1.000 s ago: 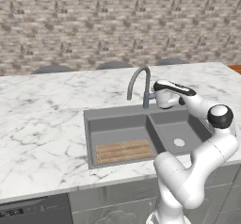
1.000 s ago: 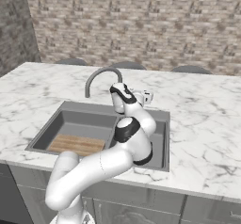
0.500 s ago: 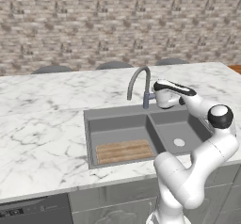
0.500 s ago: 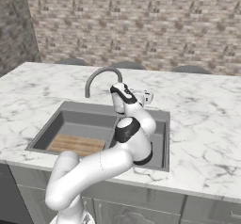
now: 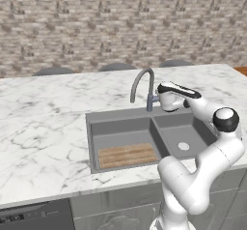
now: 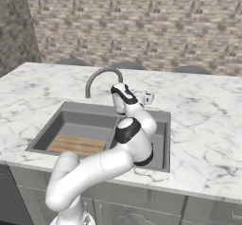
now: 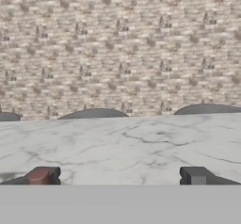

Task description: Turn on the sink faucet with hot water and rinse the cutting board for ten seconds, then turn off the faucet. Push the cutting board to reach the water if necessary.

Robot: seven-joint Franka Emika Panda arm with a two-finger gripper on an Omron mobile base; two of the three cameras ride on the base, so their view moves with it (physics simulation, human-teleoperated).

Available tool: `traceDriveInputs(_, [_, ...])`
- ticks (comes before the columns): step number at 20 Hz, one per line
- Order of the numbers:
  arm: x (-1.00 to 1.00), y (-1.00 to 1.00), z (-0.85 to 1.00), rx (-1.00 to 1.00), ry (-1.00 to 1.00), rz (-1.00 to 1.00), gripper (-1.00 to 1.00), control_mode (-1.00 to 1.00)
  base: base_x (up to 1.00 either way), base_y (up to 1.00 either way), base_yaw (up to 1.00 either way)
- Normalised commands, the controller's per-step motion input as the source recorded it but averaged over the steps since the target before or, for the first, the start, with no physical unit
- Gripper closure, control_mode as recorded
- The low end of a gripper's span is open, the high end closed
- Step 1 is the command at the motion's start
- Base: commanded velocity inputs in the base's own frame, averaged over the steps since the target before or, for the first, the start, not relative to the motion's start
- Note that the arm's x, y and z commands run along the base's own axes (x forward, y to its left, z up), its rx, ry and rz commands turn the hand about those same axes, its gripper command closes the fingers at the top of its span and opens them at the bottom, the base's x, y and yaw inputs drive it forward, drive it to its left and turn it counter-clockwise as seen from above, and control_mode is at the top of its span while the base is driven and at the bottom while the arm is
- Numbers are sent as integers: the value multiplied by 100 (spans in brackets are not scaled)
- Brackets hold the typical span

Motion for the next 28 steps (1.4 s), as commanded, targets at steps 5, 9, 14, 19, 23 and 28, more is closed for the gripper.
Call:
traceDriveInputs(5, [0, -38, 0, 0, 0, 1, -100, -100, 0, 0, 0])
traceDriveInputs(9, [0, -45, 0, 0, 0, 2, -100, -100, 0, 0, 0])
traceDriveInputs(14, [-4, -51, 0, 0, 0, 1, -100, -100, 0, 0, 0])
traceDriveInputs(19, [-7, -55, -3, 0, 0, 2, -100, -100, 0, 0, 0])
traceDriveInputs(23, [-12, -61, -7, 0, 0, 4, -100, -100, 0, 0, 0])
traceDriveInputs(28, [-14, -57, -13, 0, 0, 3, -100, -100, 0, 0, 0])
